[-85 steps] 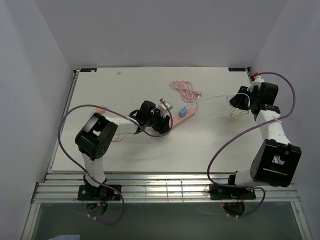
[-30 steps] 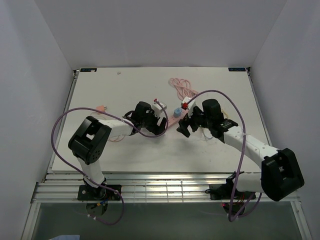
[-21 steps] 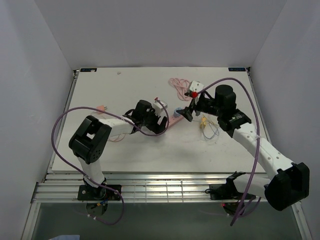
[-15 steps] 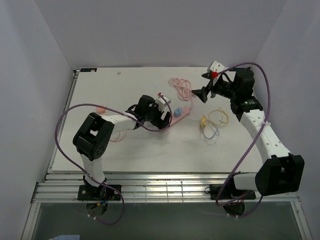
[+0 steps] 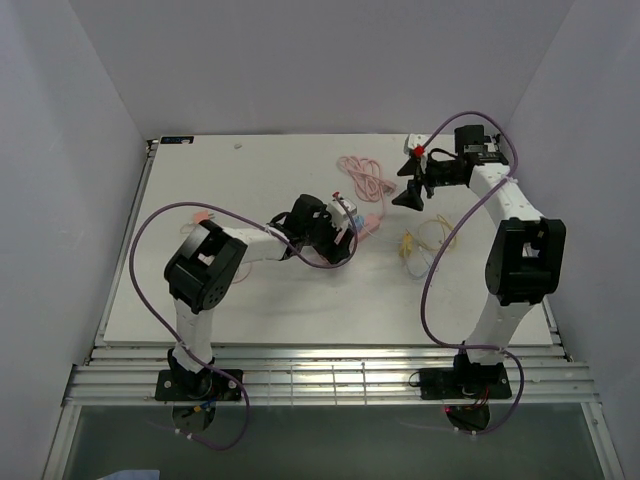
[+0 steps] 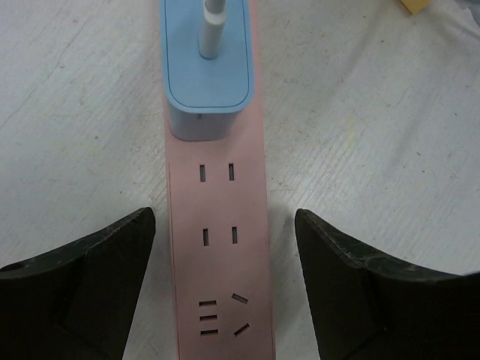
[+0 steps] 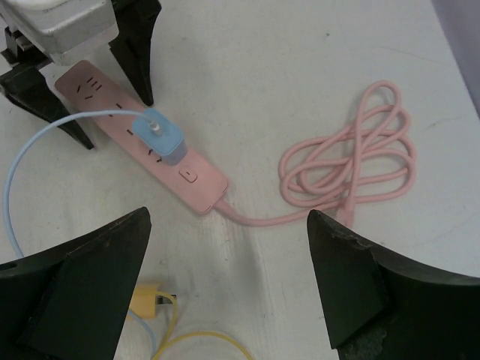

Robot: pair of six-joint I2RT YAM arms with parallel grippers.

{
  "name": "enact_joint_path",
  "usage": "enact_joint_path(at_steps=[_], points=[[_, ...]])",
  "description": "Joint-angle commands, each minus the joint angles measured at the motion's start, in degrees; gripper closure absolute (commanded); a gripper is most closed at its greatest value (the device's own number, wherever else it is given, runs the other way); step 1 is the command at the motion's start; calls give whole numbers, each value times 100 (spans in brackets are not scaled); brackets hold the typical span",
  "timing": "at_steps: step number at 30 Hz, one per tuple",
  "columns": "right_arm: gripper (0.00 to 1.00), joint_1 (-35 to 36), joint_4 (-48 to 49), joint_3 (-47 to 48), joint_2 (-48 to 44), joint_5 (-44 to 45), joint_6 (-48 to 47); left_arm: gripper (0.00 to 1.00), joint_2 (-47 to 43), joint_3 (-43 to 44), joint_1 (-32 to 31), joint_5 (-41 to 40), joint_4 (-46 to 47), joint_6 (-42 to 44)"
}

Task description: Pull the plug off the socket

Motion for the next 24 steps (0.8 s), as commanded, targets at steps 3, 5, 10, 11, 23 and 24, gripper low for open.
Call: enact_joint_path(at_steps=[3, 5, 10, 11, 23, 24], points=[[10, 256, -2144, 688, 580, -263, -2223, 24, 333, -64, -161, -127, -36, 136], [10, 336, -2285, 733, 713, -182, -2444, 42, 386, -64, -170, -118, 8, 198], [10, 573, -3304, 1268, 1406, -209, -3560, 77, 562, 42, -179, 240, 34, 382], [10, 617, -3340, 1295, 1408, -200, -3604, 77, 571, 33, -196, 312, 60, 392], [10, 1127, -2902, 1340, 2031, 81, -3499, 100, 808, -55, -442, 524, 297, 673], [10, 1154, -2866, 1374, 2067, 55, -3491, 100, 817, -64, -443, 541, 324, 682]])
